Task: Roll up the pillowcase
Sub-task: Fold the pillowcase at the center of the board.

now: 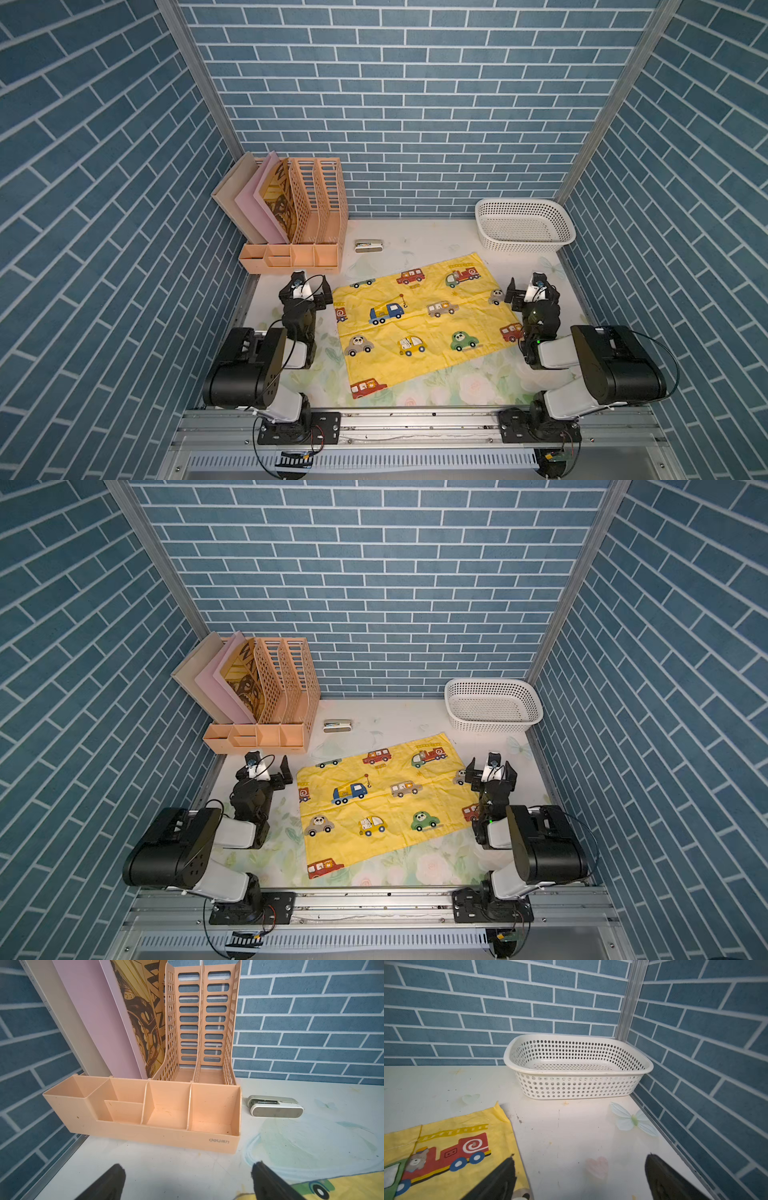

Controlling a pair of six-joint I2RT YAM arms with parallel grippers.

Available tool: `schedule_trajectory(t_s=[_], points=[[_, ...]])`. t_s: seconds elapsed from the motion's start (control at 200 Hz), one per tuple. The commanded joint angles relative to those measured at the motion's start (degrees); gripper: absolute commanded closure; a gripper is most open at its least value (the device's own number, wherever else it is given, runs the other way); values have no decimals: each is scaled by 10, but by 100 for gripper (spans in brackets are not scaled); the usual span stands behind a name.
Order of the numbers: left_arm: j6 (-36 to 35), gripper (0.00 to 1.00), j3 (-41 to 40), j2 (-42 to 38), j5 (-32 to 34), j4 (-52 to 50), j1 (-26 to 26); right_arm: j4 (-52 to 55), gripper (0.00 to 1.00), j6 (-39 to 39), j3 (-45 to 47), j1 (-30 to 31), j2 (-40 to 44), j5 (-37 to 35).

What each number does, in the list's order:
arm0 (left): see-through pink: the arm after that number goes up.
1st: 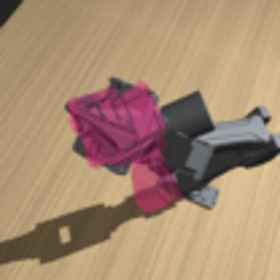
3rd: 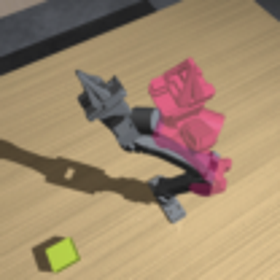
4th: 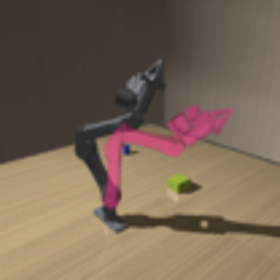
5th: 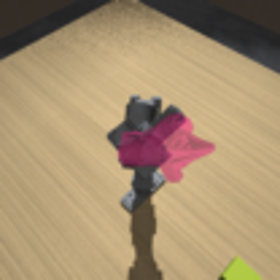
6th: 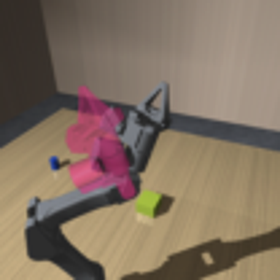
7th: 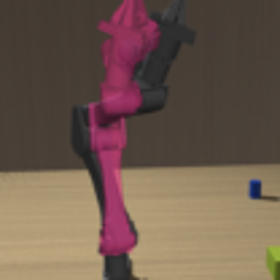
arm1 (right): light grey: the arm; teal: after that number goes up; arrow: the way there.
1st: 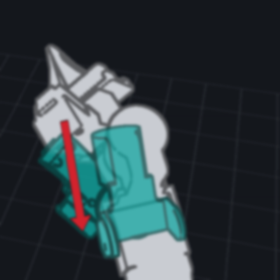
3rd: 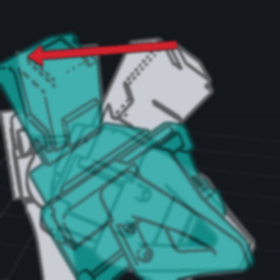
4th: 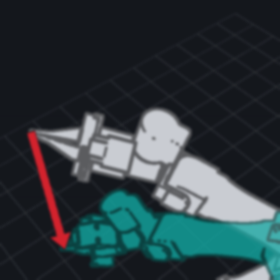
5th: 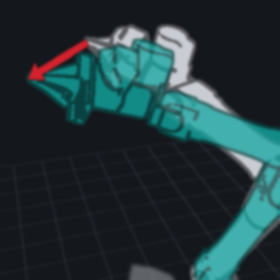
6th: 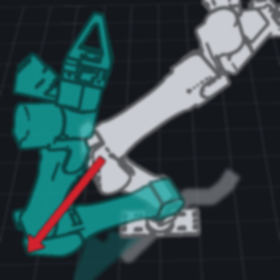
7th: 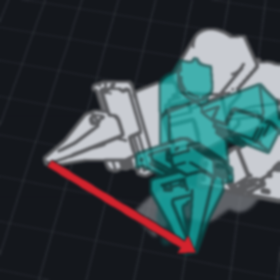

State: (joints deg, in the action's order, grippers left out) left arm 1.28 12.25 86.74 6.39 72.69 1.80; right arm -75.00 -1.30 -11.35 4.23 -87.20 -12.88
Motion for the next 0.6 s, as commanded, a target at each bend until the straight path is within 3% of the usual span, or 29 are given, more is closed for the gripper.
schedule_trajectory(t_s=[0.0, 0.385, 0.43, 0.47, 0.5, 0.535, 0.595], points=[[-2, 0, 3, -1, 2, -4, 3, -9, 0, 12, 2, 3, -4, -7], [-3, 0, 3, -1, 2, -3, 2, -5, 0, 15, 1, -2, -2, 8], [-3, 4, 11, -9, 0, -21, 3, 23, 3, 8, -8, -2, 11, 20], [-4, 7, 35, -29, 7, -80, 7, 142, 7, -5, -55, 1, 50, 40], [12, 7, 77, -57, 52, -194, 18, 252, 11, -6, -108, 6, 75, 39], [60, 11, 137, -85, 104, -326, 24, 334, 14, -1, -159, 15, 91, 27], [159, 12, 213, -111, 123, -487, 31, 437, 14, -25, -241, 46, 101, 27]])
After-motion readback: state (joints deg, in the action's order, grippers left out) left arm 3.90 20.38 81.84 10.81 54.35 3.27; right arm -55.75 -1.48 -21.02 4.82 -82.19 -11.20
